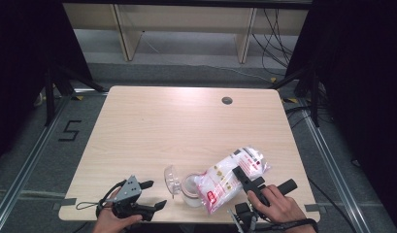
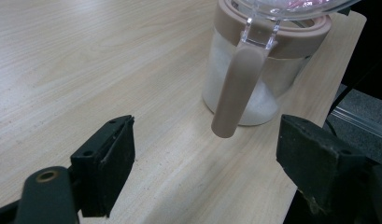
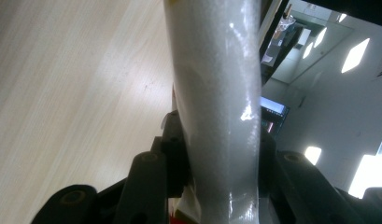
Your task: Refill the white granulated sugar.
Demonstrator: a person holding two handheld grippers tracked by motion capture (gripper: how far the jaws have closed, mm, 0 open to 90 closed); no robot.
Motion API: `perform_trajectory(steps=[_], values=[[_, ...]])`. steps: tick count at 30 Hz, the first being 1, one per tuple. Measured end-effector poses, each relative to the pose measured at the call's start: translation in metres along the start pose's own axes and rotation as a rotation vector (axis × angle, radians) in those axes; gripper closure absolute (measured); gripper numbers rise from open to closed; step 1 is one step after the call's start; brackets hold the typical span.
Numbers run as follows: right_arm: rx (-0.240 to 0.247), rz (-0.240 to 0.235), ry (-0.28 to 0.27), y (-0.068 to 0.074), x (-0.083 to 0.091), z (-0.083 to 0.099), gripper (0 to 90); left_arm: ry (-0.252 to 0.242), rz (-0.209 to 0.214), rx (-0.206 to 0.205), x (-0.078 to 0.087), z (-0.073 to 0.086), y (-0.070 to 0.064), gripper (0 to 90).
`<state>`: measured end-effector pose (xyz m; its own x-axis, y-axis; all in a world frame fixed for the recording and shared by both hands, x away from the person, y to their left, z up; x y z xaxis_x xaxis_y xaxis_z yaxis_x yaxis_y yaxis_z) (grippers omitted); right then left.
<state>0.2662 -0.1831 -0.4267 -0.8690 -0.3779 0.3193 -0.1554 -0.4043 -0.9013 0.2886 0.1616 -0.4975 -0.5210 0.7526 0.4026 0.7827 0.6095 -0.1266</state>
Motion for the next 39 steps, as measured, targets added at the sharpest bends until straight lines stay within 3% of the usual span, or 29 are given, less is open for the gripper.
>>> perform_trajectory(steps=[30, 31, 33, 39], values=[[0.036, 0.009, -0.006, -0.0037, 0.0012, -0.0012, 68.8, 0.003, 0.000, -0.001, 0.0012, -0.0003, 0.0001, 19.8], [0.010, 0.010, 0.005, -0.0012, 0.0019, -0.0006, 68.8, 0.003, -0.001, -0.004, 0.0011, -0.0003, 0.0002, 19.8], [0.011, 0.006, 0.004, -0.0010, 0.0014, -0.0004, 68.9, -0.006, 0.000, 0.008, 0.0000, 0.0002, -0.0006, 19.8], [0.013, -0.001, -0.001, -0.0017, 0.0008, 0.0006, 69.1, 0.005, -0.002, -0.005, 0.0011, 0.0000, 0.0000, 19.8]])
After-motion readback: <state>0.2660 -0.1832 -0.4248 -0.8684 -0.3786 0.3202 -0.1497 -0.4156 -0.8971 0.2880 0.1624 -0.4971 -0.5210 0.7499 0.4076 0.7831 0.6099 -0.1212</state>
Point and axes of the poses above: each handheld gripper's, and its own axes: x roughly backward along the jaws, z roughly out of its underside, y roughly to its left, the point moved 1 cm from there along -x, roughly forward along the jaws, and after that the axes turned 5 degrees about -y, right-handed, at the moved point
